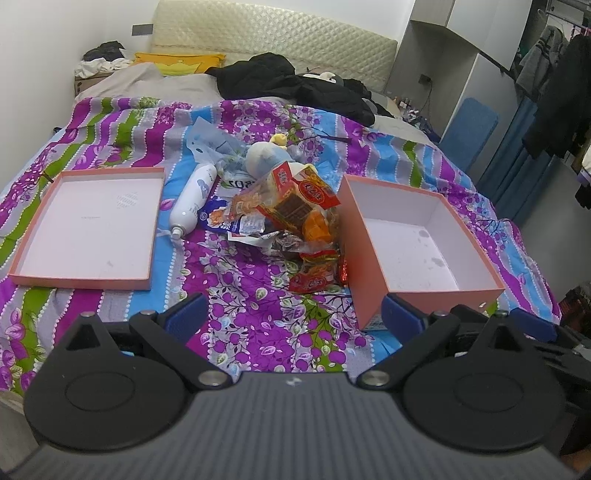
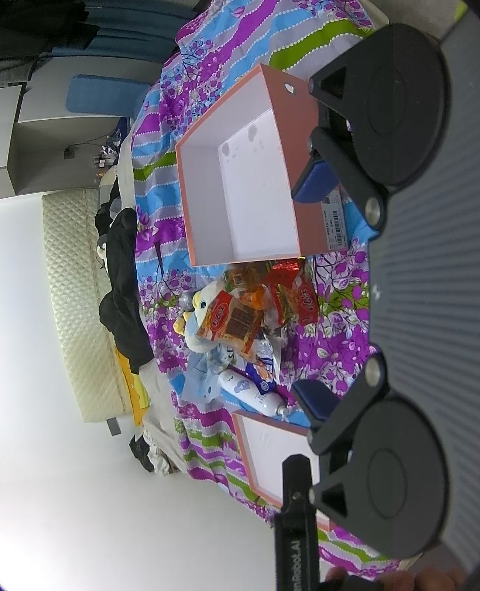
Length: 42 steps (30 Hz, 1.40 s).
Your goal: Organize snacks
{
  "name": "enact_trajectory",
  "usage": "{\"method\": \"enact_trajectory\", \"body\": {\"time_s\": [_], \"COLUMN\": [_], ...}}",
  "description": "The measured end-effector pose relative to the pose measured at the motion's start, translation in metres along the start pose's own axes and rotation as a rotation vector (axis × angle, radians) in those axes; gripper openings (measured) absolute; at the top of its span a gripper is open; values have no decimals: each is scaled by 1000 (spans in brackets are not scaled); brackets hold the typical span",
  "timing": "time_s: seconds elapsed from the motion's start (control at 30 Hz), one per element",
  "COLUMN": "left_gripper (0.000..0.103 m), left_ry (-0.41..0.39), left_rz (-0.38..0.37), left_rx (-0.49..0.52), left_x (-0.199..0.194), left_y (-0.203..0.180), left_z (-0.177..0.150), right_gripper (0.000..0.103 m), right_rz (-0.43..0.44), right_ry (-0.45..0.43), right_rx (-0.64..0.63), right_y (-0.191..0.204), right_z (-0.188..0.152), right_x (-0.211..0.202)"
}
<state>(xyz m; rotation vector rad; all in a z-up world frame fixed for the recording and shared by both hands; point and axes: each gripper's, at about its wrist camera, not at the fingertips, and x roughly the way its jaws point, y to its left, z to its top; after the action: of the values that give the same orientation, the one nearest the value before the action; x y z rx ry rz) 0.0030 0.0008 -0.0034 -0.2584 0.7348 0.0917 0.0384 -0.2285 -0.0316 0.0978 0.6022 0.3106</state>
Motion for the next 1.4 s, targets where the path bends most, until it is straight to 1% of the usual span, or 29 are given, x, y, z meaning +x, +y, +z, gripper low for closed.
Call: {"method": "enact_trajectory", "body": {"time_s": [0.23,0.37,0.5,0.97,1.13,1.33,1.4], "left_gripper": [102,102,102,102,102,102,102], "left_ry": [-10,-10,-6,12,13,23,33], "left_rz": [-2,-27,-15,-20,-23,-25,-41], "left_rx": [-9,-18,-15,-15,-19,-16,-16], "left_x": [1,4,7,14,15,16,19], "left_y": [3,2,2,3,4,4,5], "left_z": [0,2,3,-1,-2,-4,-4], "right_gripper": [103,103,103,103,103,103,103], "right_rz": [0,-4,-2,-2,23,-3,-2], "right_ry": [-2,-3,0,19,21,46,52], "right_rx": [-3,2,-1,3,2,-5,9], "right_y": [0,-1,-2,-1,-1,-1,-2], "right_z": [-1,-1,-1,-3,-6,-9,-11], "right_x": [2,3,4,10,10,15,17]}}
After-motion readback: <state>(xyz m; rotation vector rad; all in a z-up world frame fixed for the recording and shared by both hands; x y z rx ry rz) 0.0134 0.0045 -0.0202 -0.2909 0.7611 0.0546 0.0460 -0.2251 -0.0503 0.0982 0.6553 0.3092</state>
